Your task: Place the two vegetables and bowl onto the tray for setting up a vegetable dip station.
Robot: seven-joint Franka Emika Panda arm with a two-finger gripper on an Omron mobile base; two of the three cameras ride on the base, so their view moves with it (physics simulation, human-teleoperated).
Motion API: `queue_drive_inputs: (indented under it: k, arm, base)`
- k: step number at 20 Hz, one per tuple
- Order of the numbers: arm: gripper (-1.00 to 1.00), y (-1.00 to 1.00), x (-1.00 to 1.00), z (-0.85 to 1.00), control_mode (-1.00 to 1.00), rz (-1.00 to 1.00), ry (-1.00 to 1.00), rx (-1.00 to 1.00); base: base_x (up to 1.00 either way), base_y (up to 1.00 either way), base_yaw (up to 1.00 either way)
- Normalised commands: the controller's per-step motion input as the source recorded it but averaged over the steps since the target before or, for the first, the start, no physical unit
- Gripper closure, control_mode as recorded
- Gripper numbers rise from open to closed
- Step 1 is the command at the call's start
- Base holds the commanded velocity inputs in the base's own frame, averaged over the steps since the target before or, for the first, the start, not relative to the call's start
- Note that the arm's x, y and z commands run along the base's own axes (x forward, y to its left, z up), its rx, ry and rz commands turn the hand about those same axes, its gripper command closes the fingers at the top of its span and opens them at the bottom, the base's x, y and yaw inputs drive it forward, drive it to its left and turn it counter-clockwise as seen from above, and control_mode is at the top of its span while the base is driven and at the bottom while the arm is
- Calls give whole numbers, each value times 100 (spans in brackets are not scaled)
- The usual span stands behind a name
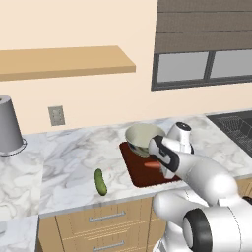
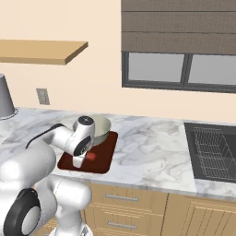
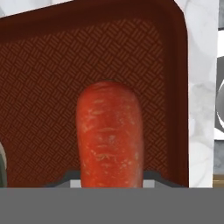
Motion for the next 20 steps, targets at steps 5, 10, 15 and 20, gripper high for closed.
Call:
queue_drive_inputs:
  k: [5,10,15,20]
  arm:
    - [100,0,1,-13,-100,0,0,0]
    - [100,0,0,-13,-100,0,0,0]
    - [100,0,0,-13,-100,0,0,0]
    - [100,0,0,-13,-100,0,0,0]
  base:
    - [0,0,0]
    - [0,0,0]
    - [0,0,0]
    - [0,0,0]
